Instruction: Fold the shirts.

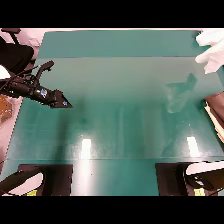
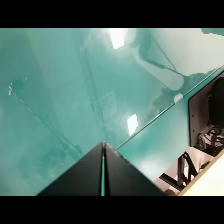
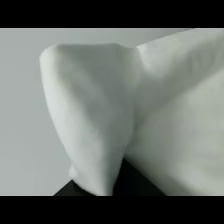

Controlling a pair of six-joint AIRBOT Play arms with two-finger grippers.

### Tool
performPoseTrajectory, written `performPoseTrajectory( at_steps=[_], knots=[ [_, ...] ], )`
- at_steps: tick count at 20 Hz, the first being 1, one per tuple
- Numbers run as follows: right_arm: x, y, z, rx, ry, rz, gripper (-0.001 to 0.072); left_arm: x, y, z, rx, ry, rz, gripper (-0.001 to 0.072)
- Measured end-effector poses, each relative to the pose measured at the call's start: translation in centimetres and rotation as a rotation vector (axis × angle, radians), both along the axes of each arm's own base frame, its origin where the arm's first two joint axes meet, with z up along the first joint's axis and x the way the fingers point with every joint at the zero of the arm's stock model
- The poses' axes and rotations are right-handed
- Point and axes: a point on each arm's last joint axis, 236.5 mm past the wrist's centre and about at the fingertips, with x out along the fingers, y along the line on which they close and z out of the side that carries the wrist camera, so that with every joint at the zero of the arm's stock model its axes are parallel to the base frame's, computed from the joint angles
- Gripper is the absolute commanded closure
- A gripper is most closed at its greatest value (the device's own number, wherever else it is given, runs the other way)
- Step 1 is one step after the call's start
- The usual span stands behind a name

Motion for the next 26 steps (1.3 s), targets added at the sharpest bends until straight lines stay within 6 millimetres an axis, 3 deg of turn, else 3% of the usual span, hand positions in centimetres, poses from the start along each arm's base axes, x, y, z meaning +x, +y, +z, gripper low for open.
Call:
performPoseTrajectory(
  at_steps=[3, 5, 7, 10, 15, 18, 26],
  knots=[
    [-2.7, -1.5, -4.8, -0.055, 0.202, -0.012, 0.0700, -0.2, 0.0, 0.0, 0.000, 0.012, 0.002, 0.0685],
    [-6.4, -3.0, -8.4, -0.091, 0.390, -0.045, 0.0700, -0.2, 0.0, 0.0, -0.001, 0.013, 0.003, 0.0684],
    [-10.9, -4.9, -10.9, -0.132, 0.559, -0.107, 0.0700, -0.2, 0.0, 0.0, -0.001, 0.014, 0.005, 0.0685],
    [-18.4, -7.8, -13.1, -0.161, 0.766, -0.231, 0.0699, 0.0, 0.0, 0.0, -0.001, 0.008, 0.010, 0.0685],
    [-27.6, -9.8, -15.6, -0.117, 0.964, -0.346, 0.0699, 0.2, 0.0, 0.0, -0.001, 0.002, 0.015, 0.0685],
    [-30.5, -10.2, -16.8, -0.104, 1.025, -0.371, 0.0698, 0.2, 0.0, 0.0, -0.001, 0.003, 0.014, 0.0685],
    [-33.6, -10.3, -18.8, -0.158, 1.142, -0.316, 0.0696, -0.2, 0.0, 0.0, -0.001, 0.014, 0.003, 0.0685]
  ],
)
